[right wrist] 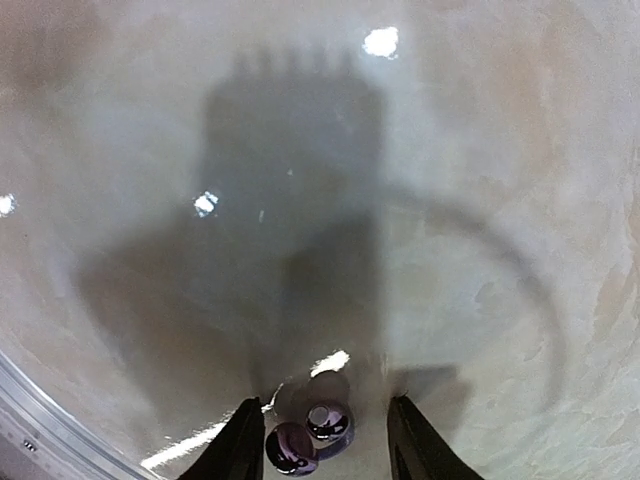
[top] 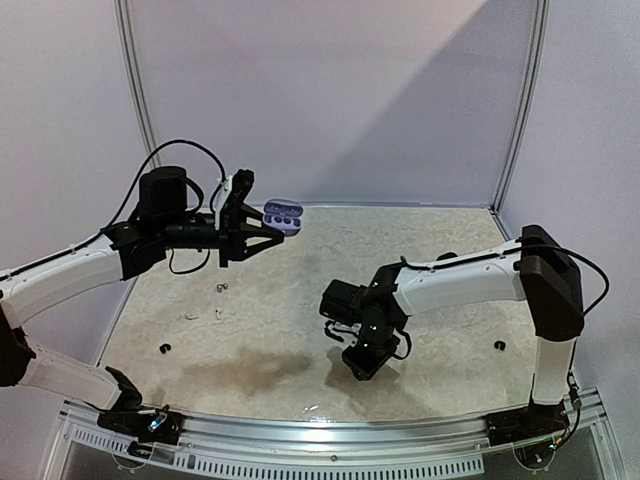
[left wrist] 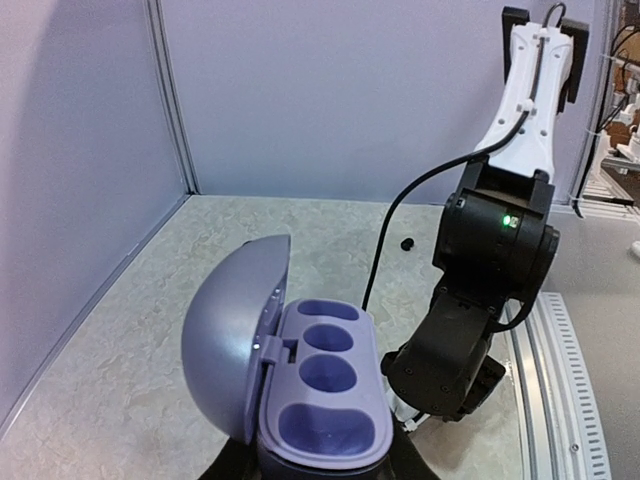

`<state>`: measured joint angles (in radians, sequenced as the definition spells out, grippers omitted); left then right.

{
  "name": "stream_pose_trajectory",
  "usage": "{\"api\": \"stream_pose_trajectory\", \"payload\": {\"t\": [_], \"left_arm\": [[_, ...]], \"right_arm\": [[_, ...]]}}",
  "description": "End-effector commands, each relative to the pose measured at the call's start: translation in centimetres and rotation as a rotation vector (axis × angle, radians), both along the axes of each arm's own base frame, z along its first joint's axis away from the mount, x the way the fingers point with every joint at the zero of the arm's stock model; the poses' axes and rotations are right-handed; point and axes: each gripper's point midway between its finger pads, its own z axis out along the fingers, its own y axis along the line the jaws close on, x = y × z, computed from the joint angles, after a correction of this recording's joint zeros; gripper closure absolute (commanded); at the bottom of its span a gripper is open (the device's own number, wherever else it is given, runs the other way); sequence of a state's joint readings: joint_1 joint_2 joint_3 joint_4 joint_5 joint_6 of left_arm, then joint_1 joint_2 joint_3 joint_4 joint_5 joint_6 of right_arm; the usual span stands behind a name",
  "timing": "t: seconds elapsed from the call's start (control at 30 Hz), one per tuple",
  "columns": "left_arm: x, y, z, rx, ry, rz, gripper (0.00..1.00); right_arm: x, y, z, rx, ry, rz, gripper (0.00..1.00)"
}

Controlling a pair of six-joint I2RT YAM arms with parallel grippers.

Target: Insert the wireless bluetooth earbuds into the charging case

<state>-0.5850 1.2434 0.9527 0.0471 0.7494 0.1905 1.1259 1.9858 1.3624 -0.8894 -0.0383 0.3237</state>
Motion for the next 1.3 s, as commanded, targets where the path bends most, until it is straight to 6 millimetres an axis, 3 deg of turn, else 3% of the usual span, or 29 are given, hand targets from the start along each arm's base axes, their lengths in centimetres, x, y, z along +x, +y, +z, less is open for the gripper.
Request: {"api": "stream_pose_trajectory", "payload": {"t": [0.0,0.13,0.5,0.63,0.7,0.8,0.9,0.97,1.07,1.27], "left_arm": [[-0.1,0.4,0.3,-0.009,-0.015,0.008,1.00],[-0.5,0.2,1.2,-0.062,-0.059,-0.022,1.00],[-1.5,-0.3,1.7,-0.159,-0.091,-0.088,1.00],[-1.3,0.0,1.7,-0.165,-0.100,-0.052,1.00],[-1.4,0.1,1.6,-0.165,-0.103,-0.039,1.00],[-1.6,0.2,1.5,-0.166,-0.102,-0.025,1.00],[-1.9,0.2,1.4,-0.169,-0.101,-0.018,1.00],[-2.2,0.2,1.3,-0.172,-0.100,-0.014,1.00],[-2.5,0.2,1.0,-0.170,-0.094,-0.013,1.00],[-2.8,0.1,1.1,-0.168,-0.092,-0.013,1.00]], "right_arm": [[0.9,-0.6,-0.4,-0.059,-0.062,0.138,0.51],[1.4,0.2,1.1,-0.005,-0.100,0.134,0.42],[3.7,2.7,8.3,0.246,-0.266,-0.009,0.16],[5.3,1.2,9.0,0.342,-0.264,-0.217,0.08],[6.1,0.0,8.9,0.393,-0.218,-0.382,0.16],[6.4,-1.4,8.5,0.426,-0.160,-0.553,0.41],[5.7,-2.8,7.2,0.352,-0.097,-0.708,0.56],[4.1,-3.3,5.6,0.288,-0.008,-0.758,0.63],[2.2,-2.7,3.6,0.237,0.062,-0.798,0.62],[0.2,-3.2,2.1,0.166,0.072,-0.847,0.59]]}}
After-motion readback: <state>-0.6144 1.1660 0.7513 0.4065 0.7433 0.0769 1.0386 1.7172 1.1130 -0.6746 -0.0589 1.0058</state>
